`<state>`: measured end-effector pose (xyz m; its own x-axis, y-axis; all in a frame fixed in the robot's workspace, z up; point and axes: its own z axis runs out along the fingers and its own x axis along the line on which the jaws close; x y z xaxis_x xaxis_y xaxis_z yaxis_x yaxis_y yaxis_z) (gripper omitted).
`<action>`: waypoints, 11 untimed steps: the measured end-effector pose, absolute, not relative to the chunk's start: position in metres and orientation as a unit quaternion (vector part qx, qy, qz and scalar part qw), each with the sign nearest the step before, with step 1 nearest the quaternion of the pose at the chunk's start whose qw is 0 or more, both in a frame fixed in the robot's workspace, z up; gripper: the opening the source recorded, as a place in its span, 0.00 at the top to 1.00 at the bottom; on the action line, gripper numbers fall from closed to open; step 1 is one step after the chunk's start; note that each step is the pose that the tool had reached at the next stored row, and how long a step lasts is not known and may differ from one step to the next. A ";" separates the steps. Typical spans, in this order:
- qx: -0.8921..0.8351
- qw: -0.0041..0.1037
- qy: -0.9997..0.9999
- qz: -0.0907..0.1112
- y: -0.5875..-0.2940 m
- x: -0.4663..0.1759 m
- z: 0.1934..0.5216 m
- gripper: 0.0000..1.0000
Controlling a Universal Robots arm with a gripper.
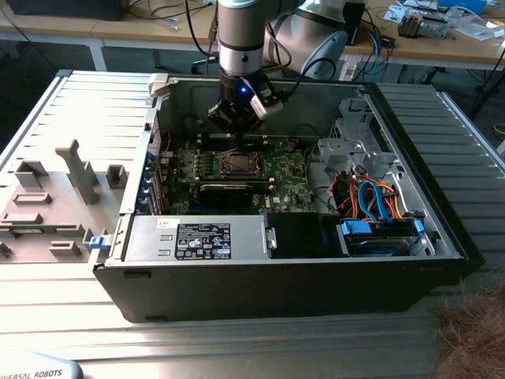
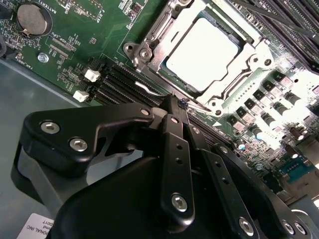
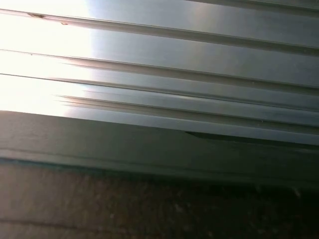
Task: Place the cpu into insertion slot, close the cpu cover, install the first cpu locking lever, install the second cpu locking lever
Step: 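Install the first cpu locking lever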
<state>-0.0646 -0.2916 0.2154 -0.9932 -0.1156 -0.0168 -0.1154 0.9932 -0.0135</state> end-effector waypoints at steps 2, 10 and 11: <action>-0.058 0.009 0.998 -0.006 -0.292 -0.065 0.215 0.89; -0.058 0.009 0.998 -0.006 -0.292 -0.064 0.213 0.89; -0.058 0.009 0.998 -0.006 -0.292 -0.064 0.212 0.89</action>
<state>-0.0642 -0.2916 0.2123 -0.9931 -0.1164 -0.0169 -0.1162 0.9931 -0.0135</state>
